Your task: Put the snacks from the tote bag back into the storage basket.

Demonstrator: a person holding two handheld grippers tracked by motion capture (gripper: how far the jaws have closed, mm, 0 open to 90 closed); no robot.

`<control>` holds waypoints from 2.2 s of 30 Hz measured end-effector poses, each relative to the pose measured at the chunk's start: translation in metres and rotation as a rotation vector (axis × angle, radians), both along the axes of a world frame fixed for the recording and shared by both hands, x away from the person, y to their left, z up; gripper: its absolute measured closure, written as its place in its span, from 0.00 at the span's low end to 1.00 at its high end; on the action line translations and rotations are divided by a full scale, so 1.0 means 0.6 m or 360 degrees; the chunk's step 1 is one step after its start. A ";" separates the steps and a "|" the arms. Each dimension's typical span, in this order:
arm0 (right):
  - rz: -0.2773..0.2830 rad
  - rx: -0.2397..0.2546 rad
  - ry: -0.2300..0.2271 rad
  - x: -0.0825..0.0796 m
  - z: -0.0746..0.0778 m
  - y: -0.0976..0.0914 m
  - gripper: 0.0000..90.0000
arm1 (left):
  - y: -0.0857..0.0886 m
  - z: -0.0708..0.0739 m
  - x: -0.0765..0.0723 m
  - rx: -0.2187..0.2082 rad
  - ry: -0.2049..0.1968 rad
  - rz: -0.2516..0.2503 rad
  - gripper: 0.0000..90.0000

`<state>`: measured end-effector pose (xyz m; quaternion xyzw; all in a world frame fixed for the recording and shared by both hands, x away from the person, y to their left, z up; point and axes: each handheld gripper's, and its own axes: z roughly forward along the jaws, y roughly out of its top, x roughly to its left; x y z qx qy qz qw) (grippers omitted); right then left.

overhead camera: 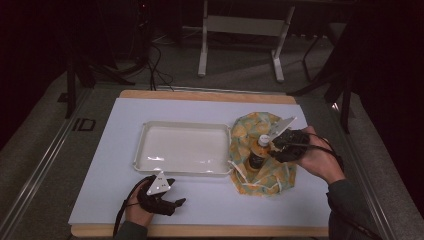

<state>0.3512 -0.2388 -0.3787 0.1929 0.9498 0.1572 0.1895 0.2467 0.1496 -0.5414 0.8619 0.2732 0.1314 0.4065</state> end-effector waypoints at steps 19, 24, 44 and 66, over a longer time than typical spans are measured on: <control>0.0097 -0.0160 0.0114 0.026 0.014 0.032 0.59 | 0.000 0.000 0.000 0.0003 0.0008 -0.0004 0.26; 0.0107 -0.0160 0.0157 0.036 0.016 0.039 0.58 | -0.001 0.000 0.001 0.0007 0.0010 -0.0009 0.26; 0.0185 -0.0184 0.0353 0.074 0.027 0.064 0.59 | -0.001 -0.001 0.001 0.0008 0.0011 -0.0014 0.26; 0.0189 -0.0233 0.0469 0.091 0.035 0.071 0.65 | -0.002 -0.001 0.000 0.0019 0.0002 -0.0015 0.26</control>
